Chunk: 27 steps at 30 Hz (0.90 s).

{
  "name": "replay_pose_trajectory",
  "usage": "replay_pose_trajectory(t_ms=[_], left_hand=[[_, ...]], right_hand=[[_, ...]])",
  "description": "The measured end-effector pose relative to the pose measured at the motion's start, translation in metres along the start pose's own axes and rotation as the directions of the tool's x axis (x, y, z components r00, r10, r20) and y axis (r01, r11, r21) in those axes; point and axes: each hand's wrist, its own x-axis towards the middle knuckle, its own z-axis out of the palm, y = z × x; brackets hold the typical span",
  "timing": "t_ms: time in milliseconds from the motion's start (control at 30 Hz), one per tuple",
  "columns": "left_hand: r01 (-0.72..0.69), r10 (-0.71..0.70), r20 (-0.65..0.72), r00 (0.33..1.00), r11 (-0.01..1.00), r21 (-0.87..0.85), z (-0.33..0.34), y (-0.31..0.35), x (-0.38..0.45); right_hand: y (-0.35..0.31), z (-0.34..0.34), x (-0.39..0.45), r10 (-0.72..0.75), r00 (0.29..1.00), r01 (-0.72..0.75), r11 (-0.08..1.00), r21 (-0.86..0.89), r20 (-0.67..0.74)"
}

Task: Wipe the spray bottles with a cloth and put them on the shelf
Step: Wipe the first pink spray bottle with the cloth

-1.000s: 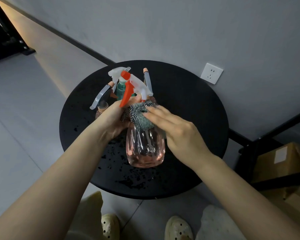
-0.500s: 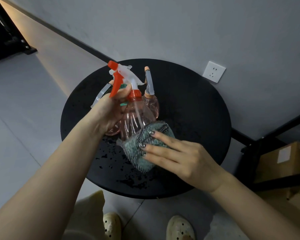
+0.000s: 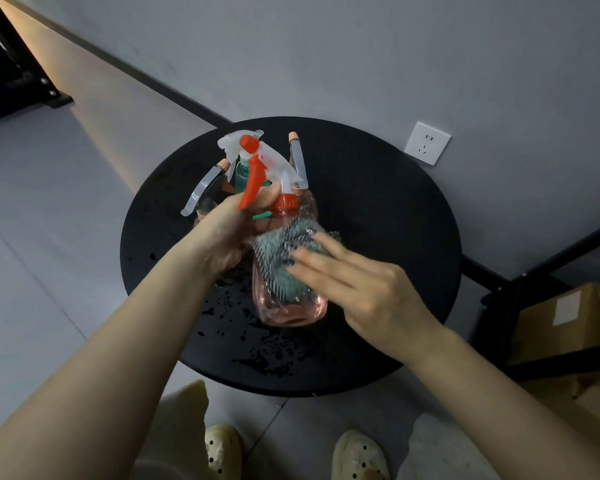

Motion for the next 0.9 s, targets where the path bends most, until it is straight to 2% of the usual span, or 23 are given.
replay_pose_trajectory(t_ms=[133, 233, 333, 433, 500, 567, 667, 767, 900], left_hand=[[-0.108, 0.102, -0.096, 0.99, 0.992, -0.059, -0.005, 0.009, 0.001], [-0.111, 0.092, -0.139, 0.986, 0.985, -0.135, -0.014, 0.011, 0.003], [-0.128, 0.113, -0.114, 0.987, 0.983, -0.134, -0.013, 0.008, 0.004], [-0.136, 0.125, -0.097, 0.987, 0.984, -0.116, -0.006, 0.006, 0.003], [-0.105, 0.1, -0.056, 0.993, 0.988, -0.109, -0.004, 0.004, 0.003], [-0.042, 0.048, 0.048, 0.998, 0.99, -0.134, -0.003, 0.002, 0.003], [0.008, 0.005, 0.09, 0.996, 0.99, -0.142, -0.003, -0.002, 0.003], [0.008, -0.002, 0.063, 0.998, 0.996, -0.087, -0.003, -0.003, 0.004], [-0.079, 0.074, -0.062, 0.995, 0.993, -0.083, -0.001, 0.003, 0.002]], right_hand=[[-0.005, -0.002, -0.015, -0.208, 0.976, 0.214, 0.972, -0.097, 0.066], [-0.007, 0.002, -0.019, -0.247, 0.966, 0.254, 0.963, -0.094, 0.079], [-0.006, 0.003, -0.013, -0.226, 0.972, 0.232, 0.964, -0.13, 0.062], [-0.006, 0.001, 0.001, -0.145, 0.989, 0.143, 0.977, -0.159, 0.002], [-0.006, 0.002, 0.01, -0.081, 0.996, 0.074, 0.984, -0.161, -0.04], [-0.004, 0.004, 0.016, -0.017, 0.998, 0.006, 0.986, -0.165, -0.063], [-0.002, 0.006, 0.018, 0.067, 0.997, -0.071, 0.989, -0.132, -0.033], [-0.004, 0.002, 0.012, 0.061, 0.998, -0.062, 0.995, -0.082, -0.012], [-0.006, -0.001, -0.006, -0.076, 0.997, 0.077, 0.989, -0.126, 0.012]])
